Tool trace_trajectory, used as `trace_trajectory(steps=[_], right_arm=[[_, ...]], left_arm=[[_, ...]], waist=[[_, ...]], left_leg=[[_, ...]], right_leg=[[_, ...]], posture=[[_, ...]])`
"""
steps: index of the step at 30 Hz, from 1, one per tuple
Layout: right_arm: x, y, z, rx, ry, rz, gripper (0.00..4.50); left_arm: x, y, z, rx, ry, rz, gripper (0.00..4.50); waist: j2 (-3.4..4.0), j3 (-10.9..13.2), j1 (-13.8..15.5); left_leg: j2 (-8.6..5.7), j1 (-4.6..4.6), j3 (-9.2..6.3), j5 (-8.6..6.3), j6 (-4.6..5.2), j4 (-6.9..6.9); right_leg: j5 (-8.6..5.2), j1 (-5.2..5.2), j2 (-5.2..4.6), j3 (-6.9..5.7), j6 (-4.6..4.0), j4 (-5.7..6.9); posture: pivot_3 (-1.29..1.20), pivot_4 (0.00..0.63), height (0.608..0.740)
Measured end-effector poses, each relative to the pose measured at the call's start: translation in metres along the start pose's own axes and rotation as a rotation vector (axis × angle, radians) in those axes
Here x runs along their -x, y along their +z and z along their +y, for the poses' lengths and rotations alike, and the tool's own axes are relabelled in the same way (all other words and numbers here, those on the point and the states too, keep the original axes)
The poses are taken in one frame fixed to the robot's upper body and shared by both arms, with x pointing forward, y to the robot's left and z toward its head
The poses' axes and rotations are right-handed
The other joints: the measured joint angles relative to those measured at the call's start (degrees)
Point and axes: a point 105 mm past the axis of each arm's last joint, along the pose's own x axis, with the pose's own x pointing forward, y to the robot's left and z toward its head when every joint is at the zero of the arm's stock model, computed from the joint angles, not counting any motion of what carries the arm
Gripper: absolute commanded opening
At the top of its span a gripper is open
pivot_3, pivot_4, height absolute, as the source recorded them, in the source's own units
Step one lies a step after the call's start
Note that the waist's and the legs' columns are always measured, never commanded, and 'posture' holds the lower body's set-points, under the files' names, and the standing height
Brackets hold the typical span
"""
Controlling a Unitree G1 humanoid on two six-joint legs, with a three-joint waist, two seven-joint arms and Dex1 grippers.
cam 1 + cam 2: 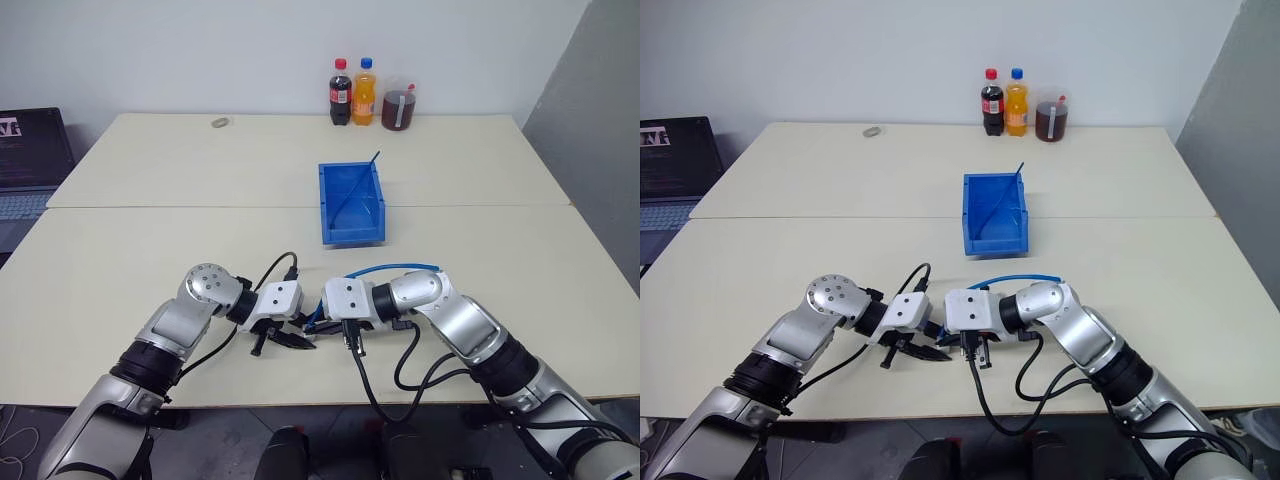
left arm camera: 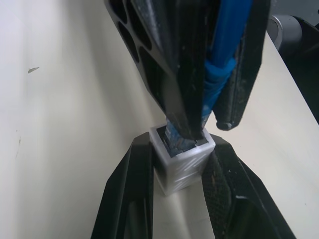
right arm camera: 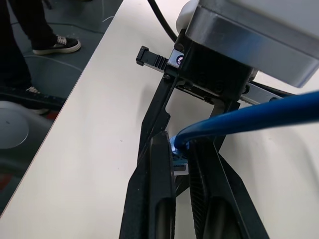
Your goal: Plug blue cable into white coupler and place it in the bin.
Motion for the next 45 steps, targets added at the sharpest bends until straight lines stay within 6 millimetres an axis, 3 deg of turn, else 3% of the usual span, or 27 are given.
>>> trace_trajectory(steps=[12, 18, 45], right_arm=[[-0.007, -0.003, 0.001, 0.012, 0.035, 0.052, 0.09], [-0.013, -0.007, 0.002, -0.056, 0.034, 0.019, 0.09], [-0.024, -0.018, 0.007, -0.068, 0.031, -0.071, 0.09]], left_arm=[[-0.002, -0.005, -0.002, 0.018, 0.003, 0.016, 0.99], [-0.002, -0.009, -0.003, 0.038, 0.003, 0.025, 0.99], [-0.001, -0.018, -0.009, 0.071, 0.009, 0.031, 0.99]], waist=[[0.13, -1.19, -0.33], [0.07, -1.42, -0.91], [0.58, -2.44, -1.69]], left_leg=[[0.0, 0.15, 0.01, -0.01, 0.01, -0.08], [0.0, 1.03, 0.02, -0.03, 0.04, -0.39], [0.04, 1.52, 0.05, -0.03, 0.05, -1.04]], right_leg=[[-0.02, 0.08, 0.04, 0.03, -0.02, -0.03], [-0.17, 0.8, 0.03, 0.06, -0.13, -0.14], [-0.48, 0.94, 0.08, 0.1, -0.36, -0.14]], posture=[[0.0, 0.15, 0.74], [0.0, 0.15, 0.74], [0.0, 0.15, 0.74]])
